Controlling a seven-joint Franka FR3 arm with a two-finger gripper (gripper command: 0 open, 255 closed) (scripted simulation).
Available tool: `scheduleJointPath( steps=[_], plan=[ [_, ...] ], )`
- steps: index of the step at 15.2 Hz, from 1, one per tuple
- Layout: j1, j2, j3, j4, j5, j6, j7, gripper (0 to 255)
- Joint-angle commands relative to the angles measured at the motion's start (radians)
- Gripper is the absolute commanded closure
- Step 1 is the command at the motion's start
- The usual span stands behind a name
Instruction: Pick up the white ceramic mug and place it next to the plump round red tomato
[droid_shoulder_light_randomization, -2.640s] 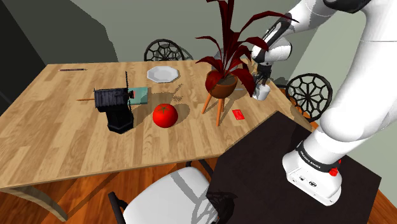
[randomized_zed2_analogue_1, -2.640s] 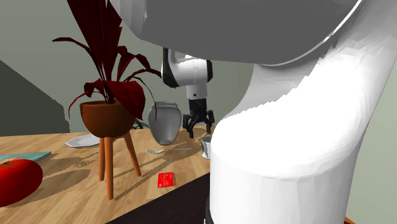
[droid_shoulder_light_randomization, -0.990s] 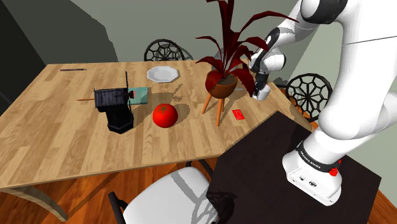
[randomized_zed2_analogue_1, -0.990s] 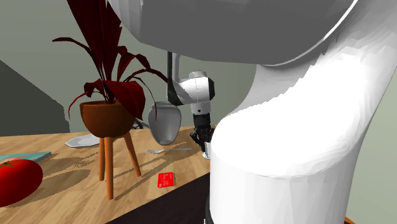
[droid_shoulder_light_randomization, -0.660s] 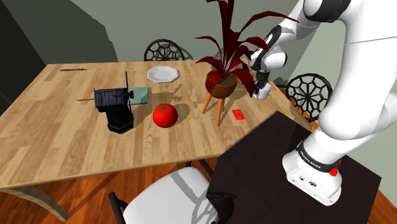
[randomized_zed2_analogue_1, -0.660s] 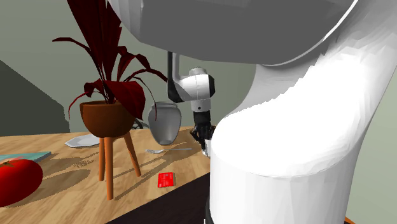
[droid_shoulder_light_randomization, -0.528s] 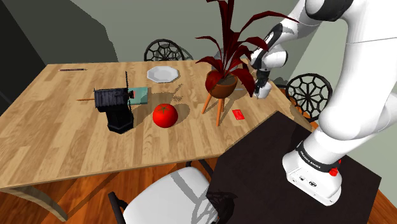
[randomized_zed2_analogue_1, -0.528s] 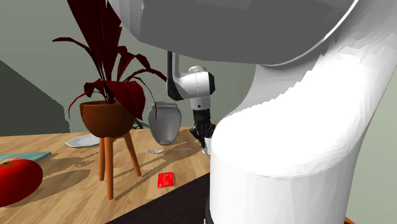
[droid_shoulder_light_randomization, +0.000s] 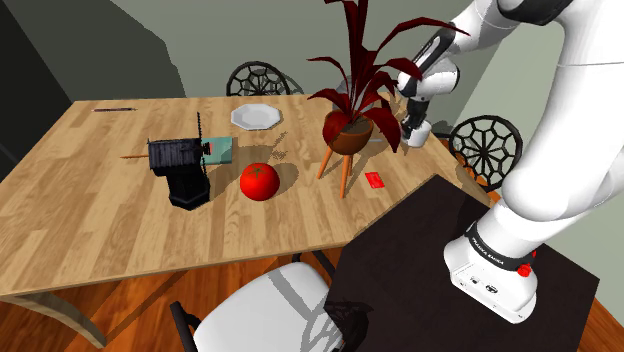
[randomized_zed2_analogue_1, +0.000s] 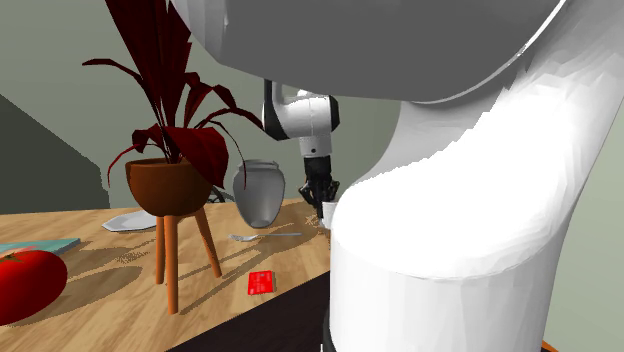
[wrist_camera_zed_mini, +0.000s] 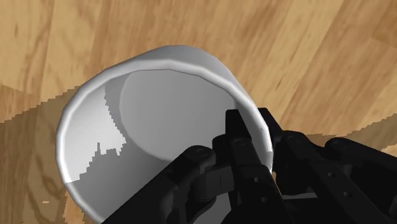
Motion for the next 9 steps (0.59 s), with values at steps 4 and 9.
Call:
scheduleJointPath(
  steps=[4,9],
  plan=[
    [0.016,-0.062,-0.017,-0.006,-0.026,-0.054,0.015,255],
    [0.027,-0.118,-0.031,-0.003,-0.050,-0.111,0.028,255]
  ],
)
